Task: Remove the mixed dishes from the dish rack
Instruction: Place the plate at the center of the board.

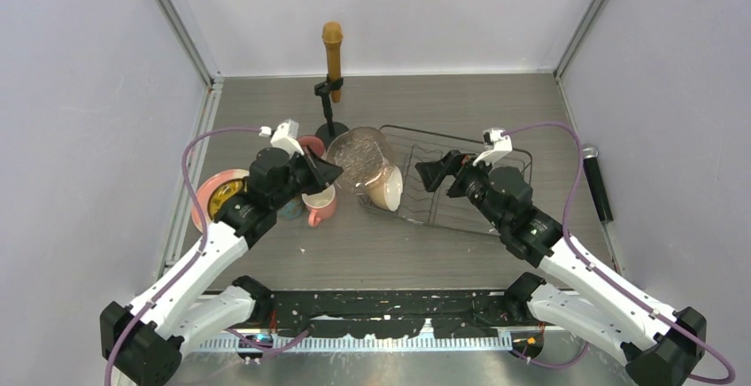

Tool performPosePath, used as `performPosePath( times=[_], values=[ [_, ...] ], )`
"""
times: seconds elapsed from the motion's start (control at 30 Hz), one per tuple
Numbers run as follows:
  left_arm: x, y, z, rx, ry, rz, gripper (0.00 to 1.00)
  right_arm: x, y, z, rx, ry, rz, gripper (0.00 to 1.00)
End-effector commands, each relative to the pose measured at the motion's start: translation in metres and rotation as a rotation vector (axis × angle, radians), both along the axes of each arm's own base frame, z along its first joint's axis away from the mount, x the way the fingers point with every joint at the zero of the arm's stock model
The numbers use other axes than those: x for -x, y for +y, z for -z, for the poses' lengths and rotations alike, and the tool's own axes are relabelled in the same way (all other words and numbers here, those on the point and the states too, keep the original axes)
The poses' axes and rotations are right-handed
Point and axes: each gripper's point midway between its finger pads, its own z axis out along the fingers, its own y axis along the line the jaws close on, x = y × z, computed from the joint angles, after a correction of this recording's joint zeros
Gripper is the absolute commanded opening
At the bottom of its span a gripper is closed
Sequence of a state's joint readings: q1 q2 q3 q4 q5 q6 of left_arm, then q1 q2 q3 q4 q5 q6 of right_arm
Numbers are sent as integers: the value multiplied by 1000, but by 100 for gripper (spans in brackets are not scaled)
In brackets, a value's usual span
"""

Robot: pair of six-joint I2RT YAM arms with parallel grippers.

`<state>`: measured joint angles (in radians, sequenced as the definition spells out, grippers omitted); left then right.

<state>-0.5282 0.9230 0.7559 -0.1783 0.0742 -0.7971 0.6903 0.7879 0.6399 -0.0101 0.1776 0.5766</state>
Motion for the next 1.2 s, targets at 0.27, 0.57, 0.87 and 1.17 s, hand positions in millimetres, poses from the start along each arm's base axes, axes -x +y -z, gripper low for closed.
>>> performPosePath(
  times=[0.27, 0.57, 0.87, 1.17],
  values=[
    [-12, 102, -29, -94, -60, -442, 0, -11, -19, -18, 68, -123, 88, 99],
    [-6, 186, -5, -54, 66, -741, 0, -5, -54, -14, 150, -134, 199, 99],
    [8, 230, 18, 4, 177, -945, 0, 1, -68, -13, 189, -157, 228, 99],
    [54, 277, 22, 43, 163, -1278, 0, -2, -70, -3, 237, -128, 236, 99]
  ],
)
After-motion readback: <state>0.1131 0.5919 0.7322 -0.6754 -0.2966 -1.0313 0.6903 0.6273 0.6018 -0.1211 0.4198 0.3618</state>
